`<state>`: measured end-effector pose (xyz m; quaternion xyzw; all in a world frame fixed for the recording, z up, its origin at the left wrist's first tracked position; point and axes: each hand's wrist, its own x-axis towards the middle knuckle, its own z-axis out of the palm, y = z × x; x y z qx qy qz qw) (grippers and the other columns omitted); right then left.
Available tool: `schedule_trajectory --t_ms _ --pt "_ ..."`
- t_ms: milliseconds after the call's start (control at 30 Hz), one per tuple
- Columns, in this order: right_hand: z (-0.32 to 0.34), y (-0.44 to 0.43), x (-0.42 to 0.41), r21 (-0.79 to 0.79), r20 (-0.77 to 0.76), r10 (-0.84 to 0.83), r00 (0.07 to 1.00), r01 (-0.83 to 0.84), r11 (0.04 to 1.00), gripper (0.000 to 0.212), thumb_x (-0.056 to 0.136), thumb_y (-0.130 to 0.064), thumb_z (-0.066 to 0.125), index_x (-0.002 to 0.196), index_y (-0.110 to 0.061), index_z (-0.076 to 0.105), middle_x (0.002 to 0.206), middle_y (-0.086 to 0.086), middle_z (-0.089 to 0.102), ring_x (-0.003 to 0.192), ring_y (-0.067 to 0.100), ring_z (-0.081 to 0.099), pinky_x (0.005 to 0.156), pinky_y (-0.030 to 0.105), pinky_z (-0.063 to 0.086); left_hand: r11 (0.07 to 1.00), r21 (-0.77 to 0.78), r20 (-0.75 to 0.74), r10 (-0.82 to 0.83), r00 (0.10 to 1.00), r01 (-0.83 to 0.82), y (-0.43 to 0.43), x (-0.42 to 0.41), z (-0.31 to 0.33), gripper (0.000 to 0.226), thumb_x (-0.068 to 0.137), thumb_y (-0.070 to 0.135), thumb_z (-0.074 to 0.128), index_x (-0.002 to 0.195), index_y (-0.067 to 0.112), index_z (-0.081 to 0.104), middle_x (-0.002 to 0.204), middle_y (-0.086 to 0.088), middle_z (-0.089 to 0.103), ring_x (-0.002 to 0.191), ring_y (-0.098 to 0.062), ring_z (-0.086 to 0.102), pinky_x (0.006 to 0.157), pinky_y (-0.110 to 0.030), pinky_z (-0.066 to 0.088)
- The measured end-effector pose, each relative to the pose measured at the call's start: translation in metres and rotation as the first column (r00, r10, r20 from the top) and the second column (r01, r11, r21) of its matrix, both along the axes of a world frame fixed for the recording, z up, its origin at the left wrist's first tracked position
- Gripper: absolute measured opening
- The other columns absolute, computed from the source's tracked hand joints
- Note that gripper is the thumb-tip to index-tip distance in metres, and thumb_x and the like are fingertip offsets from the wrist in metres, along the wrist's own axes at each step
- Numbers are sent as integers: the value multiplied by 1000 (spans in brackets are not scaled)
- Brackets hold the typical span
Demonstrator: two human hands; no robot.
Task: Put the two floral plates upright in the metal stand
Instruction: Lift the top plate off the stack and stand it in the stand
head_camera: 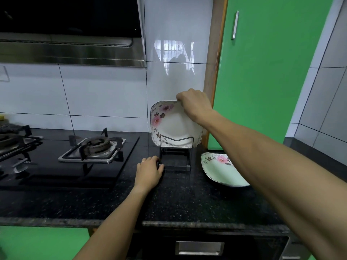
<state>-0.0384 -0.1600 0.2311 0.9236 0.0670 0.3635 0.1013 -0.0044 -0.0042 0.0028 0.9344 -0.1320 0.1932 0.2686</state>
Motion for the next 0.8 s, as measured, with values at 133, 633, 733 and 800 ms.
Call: schedule_trajectory --t_ms 133,633,733,800 --pt "-3 1 3 47 -25 26 999 -25 999 26 81 9 47 90 -8 65 79 11 47 75 33 52 61 32 30 1000 -9 -5 12 1000 -12 1 -1 0 29 97 36 52 112 14 62 110 -5 66 110 -26 54 92 -39 37" --pt "-14 1 4 94 -93 46 995 -38 995 31 83 8 45 89 -18 61 84 10 46 75 32 44 64 31 30 1000 6 -13 30 999 -30 0 3 0 38 97 37 51 119 10 66 117 -8 66 114 -27 55 98 -41 38" --pt "-17 2 8 96 -95 47 994 -38 995 35 86 7 45 105 -11 68 86 11 50 83 35 57 64 31 31 999 6 -17 32 999 -32 1 3 -1 38 96 38 51 119 11 66 117 -7 66 113 -26 55 98 -41 38" --pt "-19 2 10 99 -109 43 993 -33 995 37 87 5 45 111 -12 67 93 15 58 88 36 60 65 31 33 999 0 -23 32 999 -32 1 4 0 39 96 37 52 119 10 66 117 -8 66 114 -27 56 98 -41 38"
